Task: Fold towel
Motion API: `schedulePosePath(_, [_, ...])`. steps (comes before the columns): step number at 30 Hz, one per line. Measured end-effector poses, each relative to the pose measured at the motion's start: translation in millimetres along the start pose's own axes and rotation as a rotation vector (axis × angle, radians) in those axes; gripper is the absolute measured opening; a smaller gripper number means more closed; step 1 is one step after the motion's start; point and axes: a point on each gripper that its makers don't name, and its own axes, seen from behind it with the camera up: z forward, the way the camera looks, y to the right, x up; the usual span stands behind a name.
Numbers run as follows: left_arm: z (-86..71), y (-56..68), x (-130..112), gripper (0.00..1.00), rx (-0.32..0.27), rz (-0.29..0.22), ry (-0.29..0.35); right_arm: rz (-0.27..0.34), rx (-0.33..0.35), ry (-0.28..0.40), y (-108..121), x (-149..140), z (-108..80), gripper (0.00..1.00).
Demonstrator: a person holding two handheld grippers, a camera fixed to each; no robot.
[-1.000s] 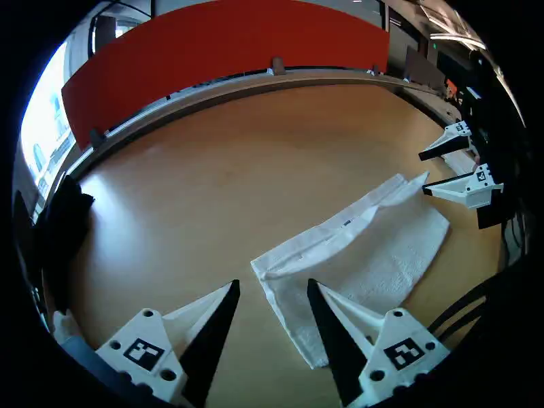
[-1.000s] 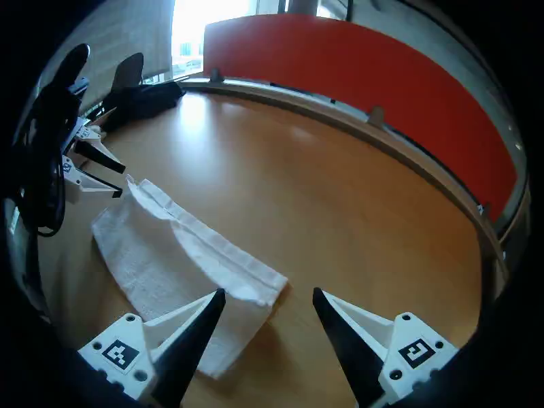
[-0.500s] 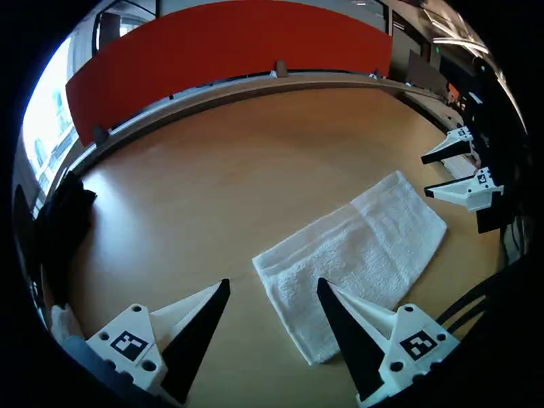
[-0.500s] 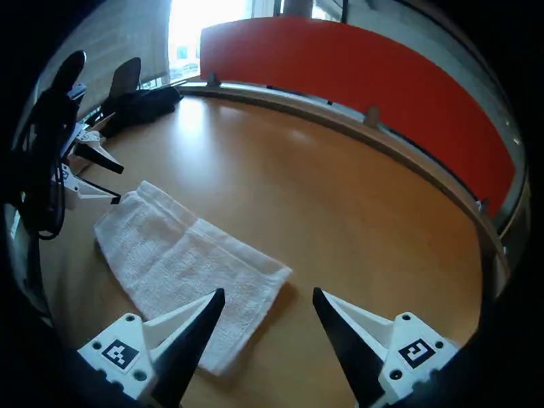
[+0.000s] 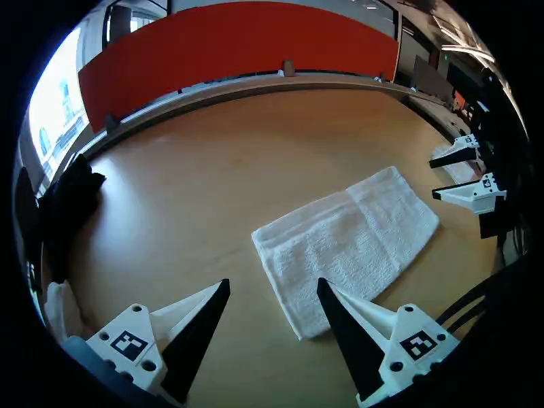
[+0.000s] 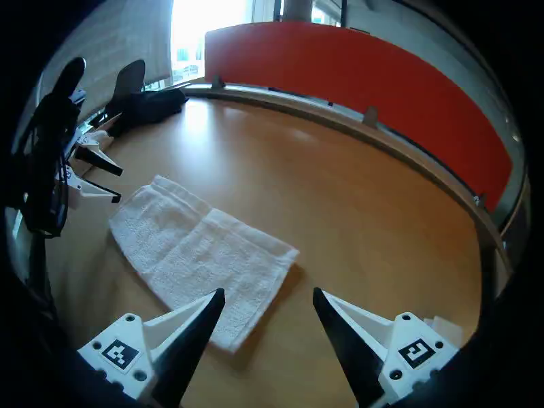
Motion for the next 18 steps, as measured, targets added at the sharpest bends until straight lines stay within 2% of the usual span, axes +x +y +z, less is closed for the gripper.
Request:
schedulePosePath(9, [-20.0, 10.6, -21, 0.95, 0.008, -0.032, -0.005, 0.008, -0.001, 0.009, -16, -11, -20.0, 1.00])
schedulePosePath(18, [-30.5, 17.9, -38, 0.95, 0.021, -0.061, -0.008, 0.026, -0.006, 0.014, -25, -18, -33.6, 1.00])
